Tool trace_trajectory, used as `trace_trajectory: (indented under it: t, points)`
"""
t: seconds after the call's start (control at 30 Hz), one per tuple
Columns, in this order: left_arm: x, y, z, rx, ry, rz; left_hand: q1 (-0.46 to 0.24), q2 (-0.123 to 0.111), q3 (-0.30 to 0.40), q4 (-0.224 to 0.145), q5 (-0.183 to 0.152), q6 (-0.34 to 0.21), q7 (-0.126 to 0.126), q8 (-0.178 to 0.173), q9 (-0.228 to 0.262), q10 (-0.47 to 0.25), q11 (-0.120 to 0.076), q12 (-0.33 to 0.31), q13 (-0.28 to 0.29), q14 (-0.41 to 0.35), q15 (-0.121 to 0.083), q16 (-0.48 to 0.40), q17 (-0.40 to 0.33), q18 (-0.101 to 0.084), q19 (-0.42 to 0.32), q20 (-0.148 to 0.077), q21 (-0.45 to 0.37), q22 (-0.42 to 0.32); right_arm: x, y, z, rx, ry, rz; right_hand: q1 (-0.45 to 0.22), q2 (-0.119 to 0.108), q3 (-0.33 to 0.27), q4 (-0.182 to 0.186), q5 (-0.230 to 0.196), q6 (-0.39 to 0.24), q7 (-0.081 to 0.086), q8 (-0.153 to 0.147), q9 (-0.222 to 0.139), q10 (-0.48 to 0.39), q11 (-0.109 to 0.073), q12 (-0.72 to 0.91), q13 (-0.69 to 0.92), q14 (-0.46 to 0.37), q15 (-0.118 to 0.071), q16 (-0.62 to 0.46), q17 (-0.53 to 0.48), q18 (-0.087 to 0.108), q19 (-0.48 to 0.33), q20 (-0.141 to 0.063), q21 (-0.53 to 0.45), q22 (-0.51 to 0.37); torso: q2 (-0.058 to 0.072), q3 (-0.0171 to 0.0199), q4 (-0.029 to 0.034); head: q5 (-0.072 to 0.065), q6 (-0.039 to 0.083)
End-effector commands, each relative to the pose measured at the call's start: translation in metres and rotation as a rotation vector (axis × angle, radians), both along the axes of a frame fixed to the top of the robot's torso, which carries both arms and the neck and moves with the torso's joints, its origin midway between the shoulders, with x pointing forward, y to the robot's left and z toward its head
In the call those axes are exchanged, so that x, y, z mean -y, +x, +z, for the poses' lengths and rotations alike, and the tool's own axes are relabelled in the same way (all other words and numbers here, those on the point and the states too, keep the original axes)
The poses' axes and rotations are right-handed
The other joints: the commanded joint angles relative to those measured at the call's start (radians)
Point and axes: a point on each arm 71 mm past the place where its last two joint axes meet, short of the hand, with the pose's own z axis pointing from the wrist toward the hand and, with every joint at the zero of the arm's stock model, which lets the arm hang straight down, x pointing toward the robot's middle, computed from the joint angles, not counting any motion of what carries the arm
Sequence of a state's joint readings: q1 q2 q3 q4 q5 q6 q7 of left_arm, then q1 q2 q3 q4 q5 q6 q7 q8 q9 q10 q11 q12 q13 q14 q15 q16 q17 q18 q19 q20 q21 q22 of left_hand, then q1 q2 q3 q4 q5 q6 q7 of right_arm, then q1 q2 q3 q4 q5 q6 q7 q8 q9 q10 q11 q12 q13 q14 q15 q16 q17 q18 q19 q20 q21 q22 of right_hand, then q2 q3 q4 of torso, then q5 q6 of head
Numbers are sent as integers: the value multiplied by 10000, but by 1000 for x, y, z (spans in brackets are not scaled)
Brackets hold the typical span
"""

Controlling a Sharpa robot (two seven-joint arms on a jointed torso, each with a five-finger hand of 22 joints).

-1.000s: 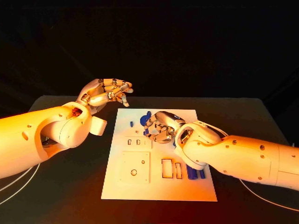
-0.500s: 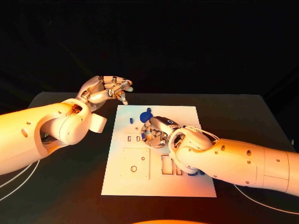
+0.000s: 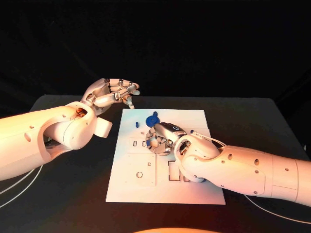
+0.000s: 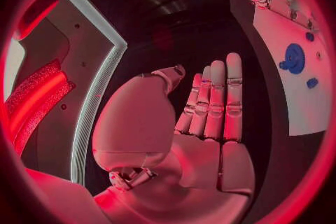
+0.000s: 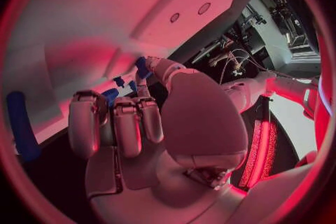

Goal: Assemble the parts on the task board

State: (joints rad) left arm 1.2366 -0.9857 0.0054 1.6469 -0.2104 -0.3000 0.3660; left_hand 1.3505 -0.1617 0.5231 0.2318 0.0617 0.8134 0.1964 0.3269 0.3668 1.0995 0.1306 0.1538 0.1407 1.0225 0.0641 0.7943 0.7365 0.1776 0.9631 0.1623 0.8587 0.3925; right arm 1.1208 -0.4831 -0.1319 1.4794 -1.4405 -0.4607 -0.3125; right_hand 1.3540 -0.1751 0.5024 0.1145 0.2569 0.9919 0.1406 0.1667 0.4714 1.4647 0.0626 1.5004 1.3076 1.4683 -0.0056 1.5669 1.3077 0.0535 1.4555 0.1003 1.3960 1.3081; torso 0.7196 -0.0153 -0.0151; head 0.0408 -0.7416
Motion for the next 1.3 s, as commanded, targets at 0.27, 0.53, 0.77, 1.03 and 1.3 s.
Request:
trace_trajectory:
  t: [0.27,0.53,0.77,1.03,1.3]
  points:
    - [2,-1,1,52,16,-207,-84,-30,-11,51,-25,30,-15,-29,10,51,-8,54,11,70,-10,58,13,68,43,-34,67,14,-2,-3,-2,130,-208,74,-158,-36,-12,-36,-69,3,-14,19,14,398,-54,-15,1832,1025,-63,39,2631,-40,-6,-62,-42,1045,-2,13,-3,13,-14]
    - [2,-1,1,37,10,-251,-84,-30,-11,51,-25,30,-15,-29,10,51,-8,54,11,70,-10,58,13,68,43,-34,67,14,-1,-1,-5,-19,-269,15,-264,-112,-29,-14,-180,-108,17,-17,2,346,-33,-72,1773,1025,-49,39,2631,-29,-30,-55,-91,1013,0,16,-10,0,-5]
    - [1,-1,0,14,17,-262,-84,-30,-11,51,-25,30,-15,-29,10,51,-8,54,11,70,-10,58,13,68,43,-34,67,14,-1,0,-5,59,-195,-18,-385,-335,-117,-17,-624,-380,112,-123,-41,126,54,-307,1531,1025,23,39,2631,11,-131,2,-274,882,0,16,-6,-8,22]
    - [1,0,0,-7,21,-284,-80,-30,-7,47,-25,19,-13,-37,13,29,-7,54,14,74,-11,69,23,66,44,-40,91,27,-2,0,-4,99,-137,4,-389,-379,-130,-24,-688,-488,146,-170,-60,12,80,-430,1404,1025,44,39,2631,28,-173,21,-349,828,-4,14,-6,-15,42]
    - [0,0,0,-24,29,-270,-77,-32,-5,44,-24,11,-11,-42,13,16,-4,52,15,71,-10,70,26,66,43,-42,100,32,-3,0,-3,185,28,10,-367,-596,-278,-48,-791,-1195,348,-539,-215,-442,262,-909,911,1014,197,20,2587,93,-337,151,-656,613,2,18,-17,-22,66]
